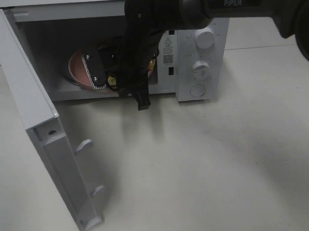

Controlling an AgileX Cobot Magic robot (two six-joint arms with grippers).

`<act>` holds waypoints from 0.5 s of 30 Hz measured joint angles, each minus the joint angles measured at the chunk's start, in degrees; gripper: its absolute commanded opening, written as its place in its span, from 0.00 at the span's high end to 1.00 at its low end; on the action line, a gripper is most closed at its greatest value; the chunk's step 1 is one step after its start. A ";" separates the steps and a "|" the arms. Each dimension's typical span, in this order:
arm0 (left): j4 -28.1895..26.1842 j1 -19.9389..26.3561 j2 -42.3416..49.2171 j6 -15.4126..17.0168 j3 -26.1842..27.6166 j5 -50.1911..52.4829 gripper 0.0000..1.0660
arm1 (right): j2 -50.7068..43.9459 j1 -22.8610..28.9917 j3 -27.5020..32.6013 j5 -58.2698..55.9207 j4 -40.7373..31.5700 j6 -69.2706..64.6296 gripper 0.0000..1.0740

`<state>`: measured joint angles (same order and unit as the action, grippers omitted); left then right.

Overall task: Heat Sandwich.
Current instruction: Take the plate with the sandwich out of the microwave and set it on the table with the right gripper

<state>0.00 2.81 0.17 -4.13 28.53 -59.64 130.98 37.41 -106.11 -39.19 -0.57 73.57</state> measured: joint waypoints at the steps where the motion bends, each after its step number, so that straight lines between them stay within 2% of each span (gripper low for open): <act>1: 0.00 0.00 0.00 0.00 0.00 0.00 0.08 | -0.46 0.00 0.46 0.17 -0.06 0.00 1.00; 4: 0.00 0.00 0.00 0.00 0.00 0.00 0.08 | -1.38 0.00 1.60 0.69 -0.06 0.17 1.00; 15: 0.00 0.00 0.00 0.00 0.00 0.00 0.08 | -8.25 0.00 11.57 3.32 -2.58 7.96 1.00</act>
<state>0.00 2.81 0.17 -4.13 28.53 -59.64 122.73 37.41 -94.54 -35.87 -3.15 81.53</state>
